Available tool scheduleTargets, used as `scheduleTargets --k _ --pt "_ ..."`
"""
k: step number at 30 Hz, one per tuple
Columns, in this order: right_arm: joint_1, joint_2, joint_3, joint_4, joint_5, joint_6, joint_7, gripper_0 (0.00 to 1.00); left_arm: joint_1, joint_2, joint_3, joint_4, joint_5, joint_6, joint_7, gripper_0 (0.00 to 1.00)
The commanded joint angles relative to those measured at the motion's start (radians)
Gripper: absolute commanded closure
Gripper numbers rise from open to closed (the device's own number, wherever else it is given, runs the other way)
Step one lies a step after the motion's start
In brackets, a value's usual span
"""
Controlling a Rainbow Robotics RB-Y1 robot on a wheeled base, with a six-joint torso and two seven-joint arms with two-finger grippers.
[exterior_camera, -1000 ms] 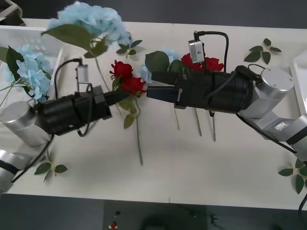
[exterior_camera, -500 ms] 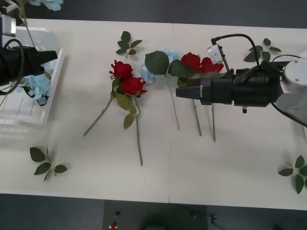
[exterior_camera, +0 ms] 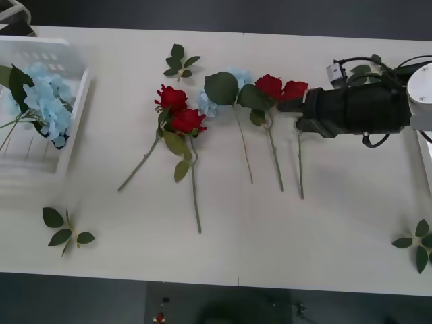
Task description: Put the red flowers into the right box and the blue flowers into the left box
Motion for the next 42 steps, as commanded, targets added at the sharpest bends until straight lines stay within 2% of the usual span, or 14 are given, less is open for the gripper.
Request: scheduleTargets --k 1,7,8,9,11,12,13,22,28,29,30,31,32,42 --pt "-0.129 0.047 0.119 0.102 0.012 -0.075 -0.162 0.0 0.056 0.028 0.017 -0.015 -0.056 -0.003 0.016 1.0" --pt "-0.245 0.125 0.264 0.278 0.129 -0.106 -0.242 0.0 0.099 0.028 0.023 -0.034 -0.142 -0.007 0.007 0.96" --pt "-0.256 0.143 0.276 0.311 0.144 -0.098 -0.243 0.0 0.104 0.028 0.023 -0.034 -0.143 -0.007 0.006 0.86" --pt "-0.271 0.173 0.29 0.364 0.165 -0.082 -0.243 0.0 0.112 0.027 0.023 -0.034 -0.139 -0.015 0.003 0.51" --pt "-0.282 0.229 0.293 0.461 0.199 -0.059 -0.243 0.0 0.118 0.028 0.023 -0.034 -0.137 -0.024 -0.004 0.13" --pt "-0.287 0.255 0.293 0.504 0.213 -0.048 -0.245 0.0 0.118 0.028 0.023 -0.035 -0.137 -0.024 -0.007 0.03" --pt "-0.293 0.286 0.293 0.553 0.231 -0.036 -0.245 0.0 0.118 0.028 0.023 -0.035 -0.131 -0.023 -0.011 0.0" --pt "-0.322 0.459 0.293 0.817 0.345 0.029 -0.251 0.0 0.087 0.025 -0.003 -0.13 0.099 0.186 -0.088 0.0" --pt "-0.323 0.532 0.293 0.913 0.36 0.029 -0.259 0.0 -0.011 -0.015 -0.133 -0.279 -0.001 0.283 0.098 0.0" --pt "-0.323 0.538 0.293 0.924 0.362 0.029 -0.26 0.16 -0.029 -0.03 -0.156 -0.299 -0.039 0.297 0.136 0.0" --pt "-0.323 0.545 0.291 0.933 0.363 0.029 -0.26 0.67 -0.051 -0.061 -0.194 -0.334 -0.113 0.31 0.191 0.0" --pt "-0.323 0.55 0.293 0.936 0.363 0.029 -0.262 0.94 -0.065 -0.082 -0.219 -0.356 -0.168 0.316 0.223 0.0" --pt "-0.323 0.553 0.293 0.941 0.363 0.029 -0.263 1.0 -0.077 -0.105 -0.244 -0.373 -0.22 0.32 0.251 0.0" --pt "-0.329 0.558 0.291 0.944 0.363 0.029 -0.268 1.0 -0.094 -0.386 -0.457 -0.422 -0.672 0.33 0.401 0.0"
